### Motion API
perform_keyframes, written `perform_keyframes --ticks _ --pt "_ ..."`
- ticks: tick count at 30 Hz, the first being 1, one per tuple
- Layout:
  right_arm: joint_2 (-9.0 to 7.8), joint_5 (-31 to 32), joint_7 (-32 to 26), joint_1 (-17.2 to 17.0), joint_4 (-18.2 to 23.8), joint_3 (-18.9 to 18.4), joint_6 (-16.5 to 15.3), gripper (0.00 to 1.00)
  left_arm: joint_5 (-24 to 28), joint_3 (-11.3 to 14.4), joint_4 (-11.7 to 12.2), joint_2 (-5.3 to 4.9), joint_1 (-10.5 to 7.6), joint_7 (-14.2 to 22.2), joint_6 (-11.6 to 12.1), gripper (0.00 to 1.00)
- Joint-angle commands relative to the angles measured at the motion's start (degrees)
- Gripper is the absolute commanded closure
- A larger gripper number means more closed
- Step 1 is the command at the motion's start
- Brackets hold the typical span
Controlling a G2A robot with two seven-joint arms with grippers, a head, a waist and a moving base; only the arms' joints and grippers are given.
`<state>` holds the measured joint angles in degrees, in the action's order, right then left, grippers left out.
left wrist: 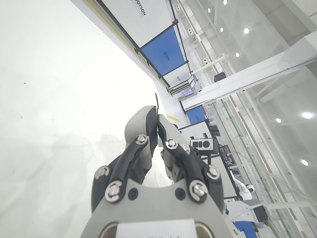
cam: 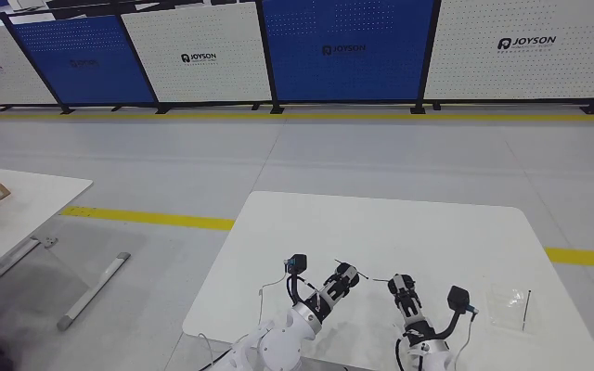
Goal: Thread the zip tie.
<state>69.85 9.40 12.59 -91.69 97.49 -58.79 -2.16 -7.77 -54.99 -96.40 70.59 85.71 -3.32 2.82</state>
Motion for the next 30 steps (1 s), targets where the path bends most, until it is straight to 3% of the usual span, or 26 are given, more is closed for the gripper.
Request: perform_keyframes --ticks 1,30 --pt "0.09 0.0 -0.3 -0.2 0.1 -0.2 -0.6 1.0 0.0 0.0 0.0 0.0 0.0 0.0 0.0 1.0" --pt "1.81 1.7 -1.5 0.0 -0.5 -0.9 -0.9 1.0 0.0 0.0 0.0 0.0 0.0 0.0 0.0 1.0"
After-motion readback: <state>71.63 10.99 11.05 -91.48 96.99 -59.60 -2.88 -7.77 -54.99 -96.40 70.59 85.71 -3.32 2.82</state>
